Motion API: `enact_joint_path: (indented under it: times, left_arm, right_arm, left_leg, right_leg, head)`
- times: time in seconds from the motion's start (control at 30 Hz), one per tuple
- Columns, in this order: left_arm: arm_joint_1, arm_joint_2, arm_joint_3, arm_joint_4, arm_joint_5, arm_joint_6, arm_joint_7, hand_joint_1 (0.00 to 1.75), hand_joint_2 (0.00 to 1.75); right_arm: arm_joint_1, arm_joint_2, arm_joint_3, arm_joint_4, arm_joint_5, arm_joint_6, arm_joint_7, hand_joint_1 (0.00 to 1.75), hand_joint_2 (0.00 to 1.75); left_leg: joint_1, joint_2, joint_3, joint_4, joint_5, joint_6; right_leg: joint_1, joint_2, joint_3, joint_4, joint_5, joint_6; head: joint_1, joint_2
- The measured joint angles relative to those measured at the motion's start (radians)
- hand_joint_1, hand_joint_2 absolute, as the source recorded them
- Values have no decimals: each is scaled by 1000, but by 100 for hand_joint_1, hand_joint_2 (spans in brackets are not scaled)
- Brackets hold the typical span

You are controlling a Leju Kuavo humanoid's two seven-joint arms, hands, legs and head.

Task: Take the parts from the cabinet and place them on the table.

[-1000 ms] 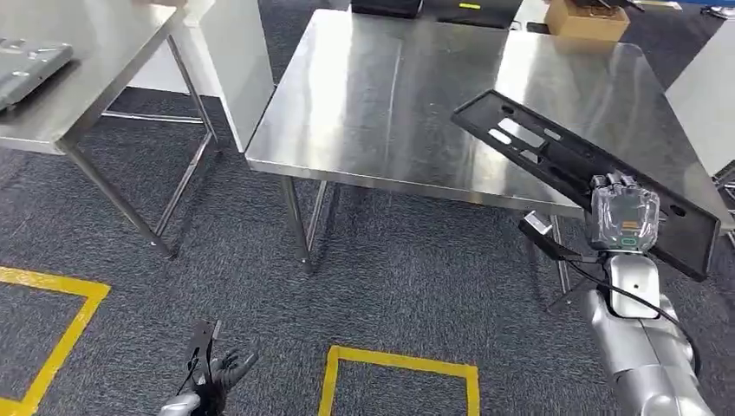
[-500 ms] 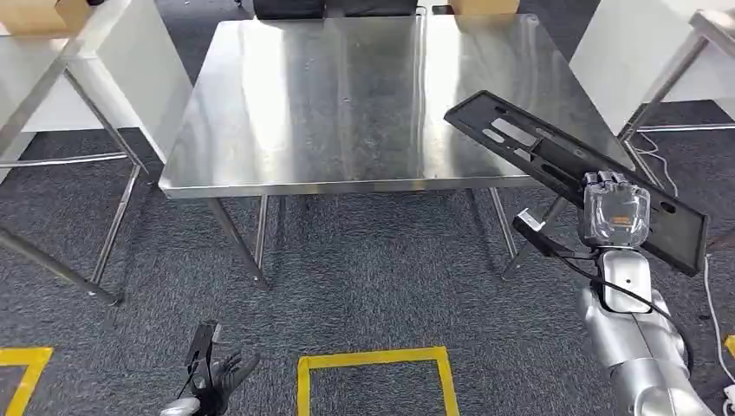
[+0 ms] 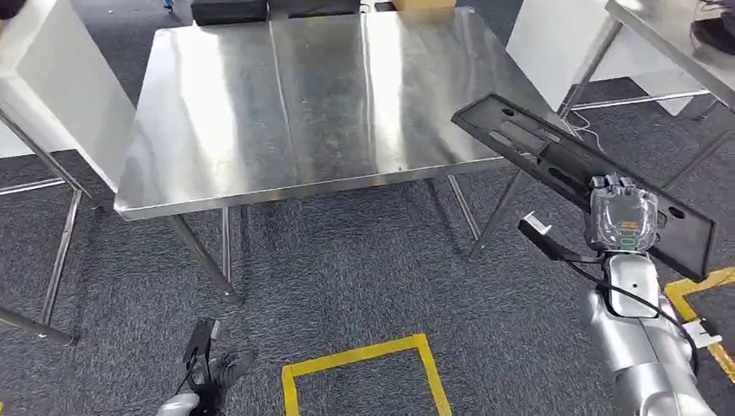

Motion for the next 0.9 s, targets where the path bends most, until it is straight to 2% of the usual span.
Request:
enact_joint_path:
  times: [0.03, 0.07, 0.1, 0.13, 0.17, 0.23, 0.27, 0.3, 0.33, 0.37, 0.4, 0.43, 0.47, 0.5, 0.57, 0.6, 0.63, 0.67, 0.73, 0.77, 0.8, 0.83, 0.87, 0.9]
  left_arm:
    - [0, -1, 0, 0, 0, 0, 0, 0, 175]
    - [0, -2, 0, 0, 0, 0, 0, 0, 175]
    - [-1, -1, 0, 0, 0, 0, 0, 0, 175]
    - [-1, -1, 0, 0, 0, 0, 0, 0, 175]
    - [-1, 0, 0, 0, 0, 0, 0, 0, 175]
    - [-3, -1, 0, 0, 0, 0, 0, 0, 175]
    - [-4, -2, 0, 0, 0, 0, 0, 0, 175]
    - [-6, -1, 0, 0, 0, 0, 0, 0, 175]
    - [-6, -1, 0, 0, 0, 0, 0, 0, 175]
    - [-2, 1, 0, 0, 0, -3, 0, 0, 175]
    - [2, 4, 0, 1, 1, -4, 0, 0, 175]
    - [4, 7, 1, 2, 2, -5, 0, 0, 175]
    - [6, 8, 1, 2, 2, -7, 0, 0, 175]
    - [8, 10, 1, 2, 2, -8, 0, 0, 175]
    - [6, 16, 2, 2, 5, -11, 0, 0, 175]
    - [4, 19, 3, 2, 5, -11, 0, 0, 175]
    - [2, 21, 3, 2, 5, -10, 0, 0, 175]
    - [1, 21, 3, 2, 3, -5, 0, 0, 175]
    - [-1, 20, 3, 2, -2, 2, 0, 0, 175]
    - [-5, 19, 3, 2, -4, 3, 0, 0, 175]
    - [-8, 15, 3, 2, -7, 3, 0, 0, 175]
    - [-12, 16, 3, 2, -12, 2, 0, 0, 175]
    - [-13, 18, 4, 2, -12, 2, 1, 0, 175]
    - [-13, 18, 4, 2, -14, 0, 2, 0, 175]
  right_arm:
    - [-1, 0, 0, 0, 0, 0, 0, 175, 175]
    - [-2, -1, 0, 0, 0, 0, 0, 175, 175]
    - [-3, -1, 0, 0, 0, 0, 0, 175, 175]
    - [-6, 0, 0, 0, 0, 0, 0, 175, 175]
    - [-5, 0, 0, 0, 0, 0, 0, 175, 175]
    - [-2, -1, 0, 1, 0, 0, 0, 175, 175]
    - [-3, -2, 0, 0, 0, 0, 0, 175, 175]
    - [-4, -2, 0, 0, 0, 0, 0, 175, 175]
    - [-8, -2, 0, 0, 0, 0, 2, 175, 175]
    - [-13, 1, 3, 7, 2, 0, 15, 175, 175]
    - [-20, 4, 12, 22, 3, 0, 25, 175, 175]
    - [-23, 5, 17, 37, 4, 0, 32, 175, 175]
    - [-23, 5, 19, 45, 5, 0, 37, 175, 175]
    - [-25, 5, 21, 53, 5, 0, 38, 175, 175]
    - [-35, 6, 31, 66, 5, 0, 48, 175, 175]
    - [-41, 7, 37, 73, 5, 0, 57, 175, 175]
    - [-46, 7, 40, 77, 5, 0, 61, 175, 175]
    - [-50, 8, 44, 82, 5, 0, 66, 175, 175]
    - [-50, 6, 45, 90, 5, 0, 70, 175, 175]
    - [-51, 5, 46, 95, 4, 0, 70, 175, 175]
    - [-49, 2, 47, 96, 4, 0, 67, 175, 175]
    - [-51, 0, 46, 97, 4, 0, 66, 175, 175]
    - [-53, -1, 46, 97, 4, 0, 66, 175, 175]
    - [-52, -2, 46, 98, 4, 0, 66, 175, 175]
  left_leg:
    - [1, 12, 3, 0, -3, -4]
    - [2, 22, 6, 1, -6, -10]
    - [-2, 31, 11, 2, -11, -17]
    - [-9, 41, 12, 3, -16, -25]
    - [-12, 50, 16, 3, -19, -29]
    - [-12, 72, 24, -3, -22, -34]
    - [-7, 71, 24, -2, -28, -42]
    - [0, 14, 19, 18, -45, -49]
    - [2, -32, -6, 71, -78, -49]
    - [2, -54, -48, 154, -115, -49]
    - [2, -62, -96, 242, -149, -49]
    - [2, -63, -137, 306, -164, -49]
    - [2, -63, -158, 327, -155, -47]
    - [2, -63, -154, 295, -119, -44]
    - [2, -65, -89, 134, -18, -35]
    - [2, -74, -52, 47, 26, -27]
    - [0, -84, -34, 13, 23, -27]
    - [-1, -79, -36, 12, 22, -29]
    - [-9, -78, -35, 11, 20, -24]
    - [-6, -75, -29, 2, 25, -17]
    - [-2, -72, -23, -8, 30, -10]
    - [-3, -72, -21, -9, 29, -4]
    - [-3, -68, -19, -9, 28, 1]
    - [-3, -67, -19, -9, 28, 1]
  right_leg:
    - [-4, -13, 53, -97, 35, 12]
    - [-5, -35, 104, -191, 64, 20]
    - [-4, -84, 141, -264, 77, 18]
    - [16, -75, 151, -263, 82, 7]
    - [14, -57, 145, -262, 84, -6]
    - [15, -34, 140, -259, 82, -16]
    - [-1, -24, 146, -262, 85, -26]
    - [-4, -12, 146, -263, 86, -30]
    - [-5, -6, 147, -263, 80, -49]
    - [-2, 0, 147, -263, 80, -60]
    - [2, 13, 147, -263, 78, -63]
    - [6, 23, 149, -263, 77, -64]
    - [8, 31, 151, -262, 76, -65]
    - [10, 39, 154, -262, 75, -66]
    - [11, 53, 163, -262, 71, -64]
    - [11, 59, 166, -261, 71, -63]
    - [23, 64, 163, -256, 67, -57]
    - [20, 66, 161, -259, 67, -55]
    - [18, 67, 161, -264, 66, -43]
    - [25, 72, 161, -266, 64, -35]
    - [19, 47, 151, -249, 57, -33]
    - [21, 22, 132, -208, 35, -35]
    - [16, 14, 92, -129, 3, -39]
    - [16, 11, 51, -50, -25, -40]
  head:
    - [0, 0]
    - [0, 0]
    - [2, 0]
    - [2, 0]
    - [-2, 0]
    - [-3, 0]
    - [-3, 0]
    - [-7, 0]
    - [-7, 0]
    - [-12, 0]
    - [-13, 0]
    - [-13, 0]
    - [-13, 0]
    - [-13, 0]
    - [-13, 0]
    - [-15, 0]
    - [-13, 0]
    - [-11, 0]
    - [-14, 0]
    - [-13, 0]
    - [-13, 0]
    - [-10, 0]
    - [-7, 0]
    - [-7, 0]
